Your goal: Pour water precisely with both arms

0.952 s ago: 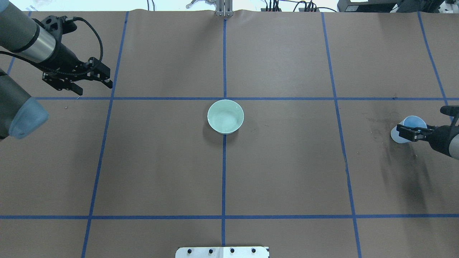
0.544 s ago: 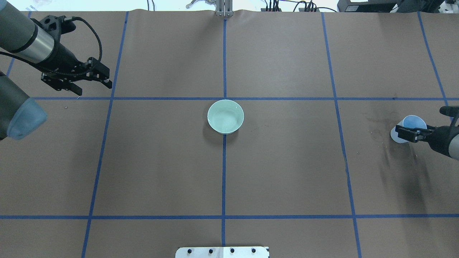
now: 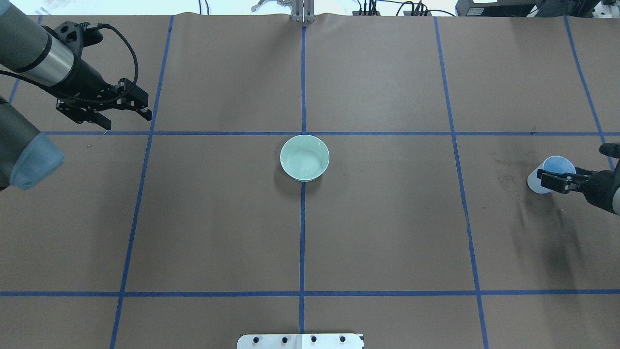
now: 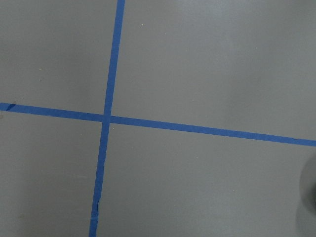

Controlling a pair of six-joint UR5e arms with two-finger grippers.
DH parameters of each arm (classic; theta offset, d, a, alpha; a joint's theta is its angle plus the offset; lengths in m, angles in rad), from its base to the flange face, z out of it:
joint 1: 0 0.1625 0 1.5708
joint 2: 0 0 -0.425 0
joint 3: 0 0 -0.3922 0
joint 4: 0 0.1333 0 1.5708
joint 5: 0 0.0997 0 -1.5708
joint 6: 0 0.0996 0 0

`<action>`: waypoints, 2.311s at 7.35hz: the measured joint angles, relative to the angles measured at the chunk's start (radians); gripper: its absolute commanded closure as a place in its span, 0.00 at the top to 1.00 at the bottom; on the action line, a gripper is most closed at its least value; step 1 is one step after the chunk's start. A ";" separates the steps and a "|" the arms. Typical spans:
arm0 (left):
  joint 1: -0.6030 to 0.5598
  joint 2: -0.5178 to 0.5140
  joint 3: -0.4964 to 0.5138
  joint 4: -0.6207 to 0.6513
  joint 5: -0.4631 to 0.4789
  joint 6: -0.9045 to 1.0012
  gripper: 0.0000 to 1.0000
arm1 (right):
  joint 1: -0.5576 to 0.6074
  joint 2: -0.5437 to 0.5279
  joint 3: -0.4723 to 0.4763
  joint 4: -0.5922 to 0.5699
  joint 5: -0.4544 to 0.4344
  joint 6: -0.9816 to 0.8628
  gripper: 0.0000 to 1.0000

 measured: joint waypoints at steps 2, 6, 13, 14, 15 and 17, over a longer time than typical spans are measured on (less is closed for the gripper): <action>0.048 -0.043 0.019 0.000 0.023 -0.067 1.00 | 0.063 -0.013 0.032 -0.002 0.079 -0.012 0.99; 0.225 -0.292 0.204 0.000 0.175 -0.278 1.00 | 0.436 0.106 0.038 -0.189 0.499 -0.201 0.99; 0.371 -0.475 0.454 -0.055 0.268 -0.337 0.11 | 0.728 0.278 0.042 -0.765 0.862 -0.757 0.99; 0.379 -0.479 0.462 -0.057 0.272 -0.338 0.00 | 0.736 0.279 0.043 -0.812 0.869 -0.822 0.99; 0.384 -0.479 0.464 -0.058 0.273 -0.337 0.00 | 0.746 0.280 0.043 -0.857 0.876 -0.881 0.99; 0.386 -0.480 0.465 -0.069 0.274 -0.336 0.00 | 0.752 0.281 0.041 -0.888 0.880 -0.929 0.99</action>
